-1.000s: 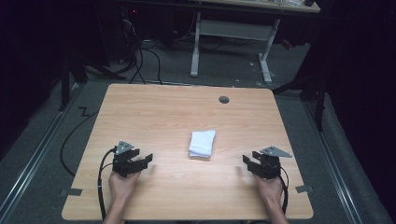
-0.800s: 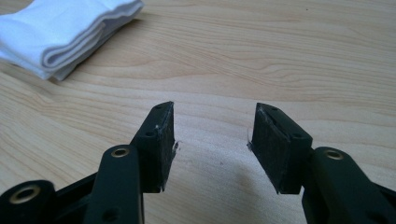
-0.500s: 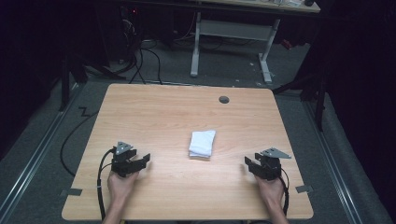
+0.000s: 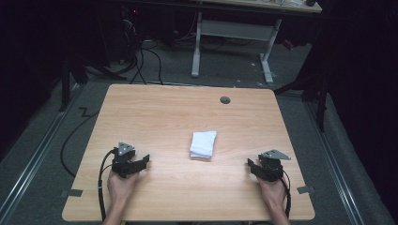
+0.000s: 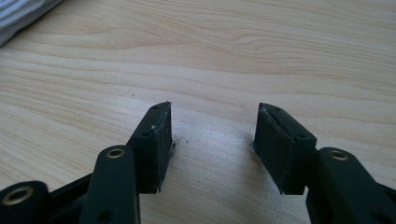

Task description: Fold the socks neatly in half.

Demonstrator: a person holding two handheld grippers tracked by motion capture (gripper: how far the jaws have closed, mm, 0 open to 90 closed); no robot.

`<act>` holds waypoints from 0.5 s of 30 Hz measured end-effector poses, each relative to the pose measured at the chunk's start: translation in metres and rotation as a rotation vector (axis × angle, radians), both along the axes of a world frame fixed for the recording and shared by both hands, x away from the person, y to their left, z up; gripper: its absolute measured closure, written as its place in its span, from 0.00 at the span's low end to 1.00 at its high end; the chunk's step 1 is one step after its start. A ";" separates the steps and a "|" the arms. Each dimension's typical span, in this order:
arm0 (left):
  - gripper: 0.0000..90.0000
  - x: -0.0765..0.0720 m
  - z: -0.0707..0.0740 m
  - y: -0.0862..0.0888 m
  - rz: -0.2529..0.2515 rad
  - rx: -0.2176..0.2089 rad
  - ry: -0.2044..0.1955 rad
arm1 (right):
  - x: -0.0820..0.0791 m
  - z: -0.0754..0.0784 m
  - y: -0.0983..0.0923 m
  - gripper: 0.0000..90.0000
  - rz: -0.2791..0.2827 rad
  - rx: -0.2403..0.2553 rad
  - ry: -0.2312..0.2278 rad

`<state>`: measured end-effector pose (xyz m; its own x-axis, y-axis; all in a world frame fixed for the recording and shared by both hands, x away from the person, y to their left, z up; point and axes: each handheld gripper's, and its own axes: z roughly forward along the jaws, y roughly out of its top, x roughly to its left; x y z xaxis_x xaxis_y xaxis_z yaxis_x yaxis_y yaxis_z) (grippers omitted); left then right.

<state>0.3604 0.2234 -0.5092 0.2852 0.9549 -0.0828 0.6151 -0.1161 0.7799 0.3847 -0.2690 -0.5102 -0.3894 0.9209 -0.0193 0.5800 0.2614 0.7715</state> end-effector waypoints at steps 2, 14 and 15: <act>0.38 0.000 0.000 -0.002 -0.001 0.018 0.001 | 0.000 0.000 0.000 0.51 -0.006 -0.003 -0.004; 0.37 0.000 0.000 -0.006 0.003 0.057 0.000 | 0.001 0.000 -0.001 0.47 -0.026 -0.028 0.002; 0.37 0.000 0.000 -0.006 0.003 0.057 0.000 | 0.001 0.000 -0.001 0.46 -0.028 -0.028 0.002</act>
